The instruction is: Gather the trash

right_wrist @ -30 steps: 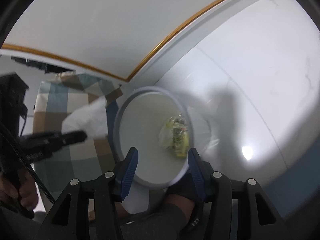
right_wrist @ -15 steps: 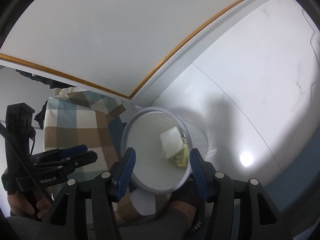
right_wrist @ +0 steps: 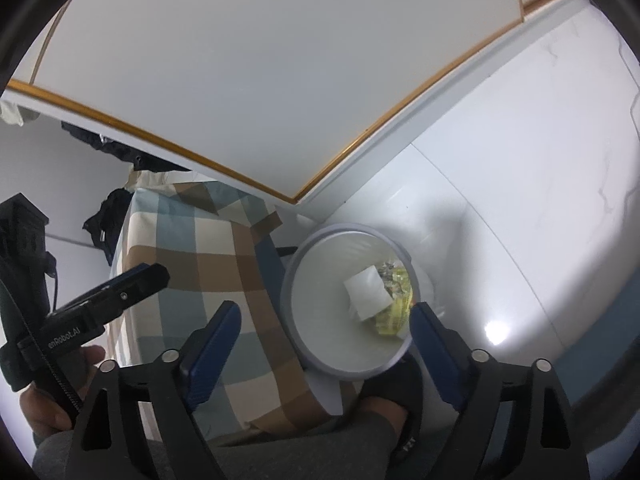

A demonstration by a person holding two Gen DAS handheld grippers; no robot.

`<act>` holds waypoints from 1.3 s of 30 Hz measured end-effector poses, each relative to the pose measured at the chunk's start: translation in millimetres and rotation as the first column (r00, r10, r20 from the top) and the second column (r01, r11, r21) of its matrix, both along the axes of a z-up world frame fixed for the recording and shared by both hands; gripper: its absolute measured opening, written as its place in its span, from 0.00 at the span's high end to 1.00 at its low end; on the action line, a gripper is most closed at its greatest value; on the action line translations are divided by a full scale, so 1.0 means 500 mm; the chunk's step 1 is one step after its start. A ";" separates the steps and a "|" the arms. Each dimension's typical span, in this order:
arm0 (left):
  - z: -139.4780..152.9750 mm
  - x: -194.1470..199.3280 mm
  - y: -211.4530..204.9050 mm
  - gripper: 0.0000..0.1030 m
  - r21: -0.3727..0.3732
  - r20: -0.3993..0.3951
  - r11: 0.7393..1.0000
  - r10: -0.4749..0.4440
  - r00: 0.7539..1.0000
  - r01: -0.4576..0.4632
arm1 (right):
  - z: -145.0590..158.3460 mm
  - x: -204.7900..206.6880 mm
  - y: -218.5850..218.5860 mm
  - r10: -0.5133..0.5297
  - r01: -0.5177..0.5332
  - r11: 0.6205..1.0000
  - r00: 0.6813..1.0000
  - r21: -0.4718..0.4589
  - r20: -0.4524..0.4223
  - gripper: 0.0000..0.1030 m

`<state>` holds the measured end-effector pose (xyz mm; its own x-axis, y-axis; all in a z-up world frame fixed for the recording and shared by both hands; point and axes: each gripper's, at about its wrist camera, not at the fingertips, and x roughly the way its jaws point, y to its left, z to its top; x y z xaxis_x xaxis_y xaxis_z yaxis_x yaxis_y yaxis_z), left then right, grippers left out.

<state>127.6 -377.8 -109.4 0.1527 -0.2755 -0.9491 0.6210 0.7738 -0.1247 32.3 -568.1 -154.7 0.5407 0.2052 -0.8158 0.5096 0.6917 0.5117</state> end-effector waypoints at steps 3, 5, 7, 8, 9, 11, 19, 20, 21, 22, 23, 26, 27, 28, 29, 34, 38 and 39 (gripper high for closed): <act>0.006 -0.003 0.005 0.32 -0.004 0.002 1.000 0.012 1.000 -0.012 | 0.011 0.003 0.011 0.014 -0.014 1.000 1.000 -0.025 -0.010 0.11; 0.007 -0.003 0.010 0.32 -0.003 0.014 1.000 0.020 1.000 -0.020 | 0.017 0.004 0.016 0.018 -0.019 0.999 1.000 -0.043 -0.018 0.10; 0.014 -0.006 0.015 0.32 -0.005 0.013 1.000 0.026 1.000 -0.026 | 0.020 0.004 0.019 0.019 -0.020 0.999 1.000 -0.044 -0.019 0.09; 0.013 -0.005 0.016 0.32 -0.005 0.014 1.000 0.030 0.999 -0.030 | 0.022 0.004 0.021 0.020 -0.021 0.999 1.000 -0.041 -0.017 0.09; 0.016 -0.005 0.019 0.32 -0.007 0.013 0.999 0.033 0.999 -0.033 | 0.023 0.003 0.021 0.020 -0.021 0.999 1.000 -0.042 -0.018 0.09; 0.022 -0.005 0.019 0.32 -0.006 0.013 0.999 0.040 0.999 -0.040 | 0.027 0.002 0.022 0.023 -0.024 0.999 1.000 -0.049 -0.017 0.09; 0.031 -0.008 0.023 0.32 0.001 0.012 0.999 0.044 0.999 -0.044 | 0.032 -0.003 0.019 0.011 -0.011 0.999 1.000 -0.044 -0.008 0.09; 0.030 -0.007 0.023 0.32 0.001 0.011 0.999 0.044 0.999 -0.044 | 0.032 -0.002 0.020 0.013 -0.014 0.999 1.000 -0.046 -0.010 0.09; 0.032 -0.008 0.022 0.32 -0.001 0.008 0.999 0.045 0.999 -0.045 | 0.032 -0.002 0.021 0.017 -0.017 0.999 1.000 -0.049 -0.013 0.09; 0.031 -0.007 0.023 0.32 -0.006 0.002 0.999 0.047 0.999 -0.047 | 0.033 -0.002 0.022 0.018 -0.019 0.999 1.000 -0.051 -0.014 0.08; 0.032 -0.007 0.024 0.32 -0.008 0.000 0.999 0.049 0.999 -0.049 | 0.033 -0.002 0.022 0.020 -0.021 0.998 1.000 -0.053 -0.015 0.08; 0.035 -0.011 0.024 0.32 0.000 0.015 0.999 0.045 0.999 -0.045 | 0.033 -0.002 0.022 0.020 -0.021 0.998 1.000 -0.055 -0.018 0.08; 0.036 -0.013 0.023 0.32 0.004 0.020 0.999 0.041 0.999 -0.042 | 0.033 -0.002 0.022 0.019 -0.020 0.998 1.000 -0.055 -0.019 0.08; 0.035 -0.014 0.024 0.32 0.003 0.020 0.999 0.037 0.999 -0.037 | 0.034 -0.002 0.022 0.018 -0.019 0.998 1.000 -0.055 -0.019 0.08; 0.035 -0.016 0.023 0.32 0.004 0.018 0.999 0.032 0.999 -0.032 | 0.034 -0.002 0.022 0.017 -0.018 0.998 1.000 -0.055 -0.019 0.08; 0.036 -0.015 0.019 0.32 -0.004 0.007 1.000 0.025 1.000 -0.024 | 0.033 -0.001 0.022 0.016 -0.017 0.998 1.000 -0.055 -0.021 0.08; 0.041 -0.015 0.018 0.32 -0.012 0.011 1.000 0.019 1.000 -0.019 | 0.030 0.000 0.019 0.017 -0.018 0.998 0.999 -0.054 -0.030 0.08; 0.041 -0.016 0.018 0.32 -0.011 0.012 1.000 0.018 1.000 -0.018 | 0.030 0.000 0.018 0.016 -0.018 0.998 0.999 -0.055 -0.031 0.08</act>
<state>119.8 -368.6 -88.6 0.1693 -0.2827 -0.9441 0.6087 0.7834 -0.1255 32.1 -559.0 -139.7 0.5119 0.1681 -0.8424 0.5124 0.7274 0.4565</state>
